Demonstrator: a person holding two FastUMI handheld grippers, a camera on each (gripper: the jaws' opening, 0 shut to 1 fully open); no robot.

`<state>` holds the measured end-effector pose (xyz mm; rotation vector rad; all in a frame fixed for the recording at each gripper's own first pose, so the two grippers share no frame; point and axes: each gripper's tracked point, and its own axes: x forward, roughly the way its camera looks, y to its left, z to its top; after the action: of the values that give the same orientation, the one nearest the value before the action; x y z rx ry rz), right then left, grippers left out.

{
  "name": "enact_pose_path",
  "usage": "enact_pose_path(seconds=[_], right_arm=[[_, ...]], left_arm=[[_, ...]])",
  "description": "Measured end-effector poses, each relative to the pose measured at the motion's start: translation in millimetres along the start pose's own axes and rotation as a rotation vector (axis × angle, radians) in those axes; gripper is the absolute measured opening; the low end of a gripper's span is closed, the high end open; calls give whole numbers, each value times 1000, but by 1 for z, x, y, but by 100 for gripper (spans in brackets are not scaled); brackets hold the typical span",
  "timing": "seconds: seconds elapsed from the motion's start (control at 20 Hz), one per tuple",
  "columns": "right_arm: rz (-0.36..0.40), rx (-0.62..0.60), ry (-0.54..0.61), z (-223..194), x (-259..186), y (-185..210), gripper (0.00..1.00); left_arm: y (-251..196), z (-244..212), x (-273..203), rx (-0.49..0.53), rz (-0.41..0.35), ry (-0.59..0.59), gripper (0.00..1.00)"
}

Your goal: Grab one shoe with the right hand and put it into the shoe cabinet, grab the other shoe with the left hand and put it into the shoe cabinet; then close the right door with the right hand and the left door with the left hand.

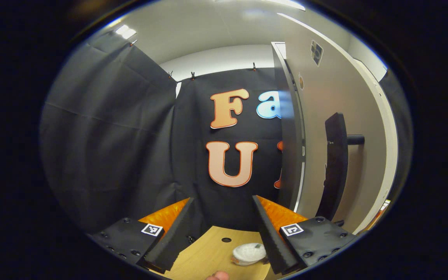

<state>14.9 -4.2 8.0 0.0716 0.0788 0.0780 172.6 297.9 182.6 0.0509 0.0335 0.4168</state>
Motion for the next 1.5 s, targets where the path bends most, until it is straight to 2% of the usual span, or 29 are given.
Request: enact_pose_path(seconds=[0.1, 0.15, 0.2, 0.25, 0.3, 0.35, 0.4, 0.5, 0.7, 0.8, 1.1, 1.5], right_arm=[[1, 5, 2, -1, 2, -1, 93], [3, 10, 1, 0, 3, -2, 93], [6, 15, -3, 1, 3, -2, 93], [7, 18, -8, 3, 3, -2, 93], [6, 20, -13, 5, 2, -2, 93], [7, 20, -18, 5, 1, -4, 93], [6, 20, -16, 5, 0, -5, 93], [-3, 13, -19, 5, -3, -9, 93], [-36, 3, -27, 9, -10, -24, 93], [-46, 13, -32, 11, -13, -28, 93], [-71, 20, -27, 7, -20, -36, 93], [-75, 8, -17, 3, -21, -37, 93]], left_arm=[[-15, -6, -4, -35, -50, 24, 94], [-26, -6, -5, -39, -69, 30, 89], [-39, -7, -9, -38, -91, 31, 99], [-53, -6, -11, -40, -115, 29, 99], [-67, -6, -13, -44, -128, 36, 89], [-82, -10, -14, -47, -145, 47, 94], [-98, -13, -16, -48, -168, 55, 89], [-132, -16, -20, -67, -234, 62, 89], [-166, -14, -21, -17, -264, 50, 90], [-185, -13, -22, -25, -300, 50, 95], [-205, 11, -24, -36, -332, 5, 93], [-260, 9, -30, -52, -445, 11, 93]])
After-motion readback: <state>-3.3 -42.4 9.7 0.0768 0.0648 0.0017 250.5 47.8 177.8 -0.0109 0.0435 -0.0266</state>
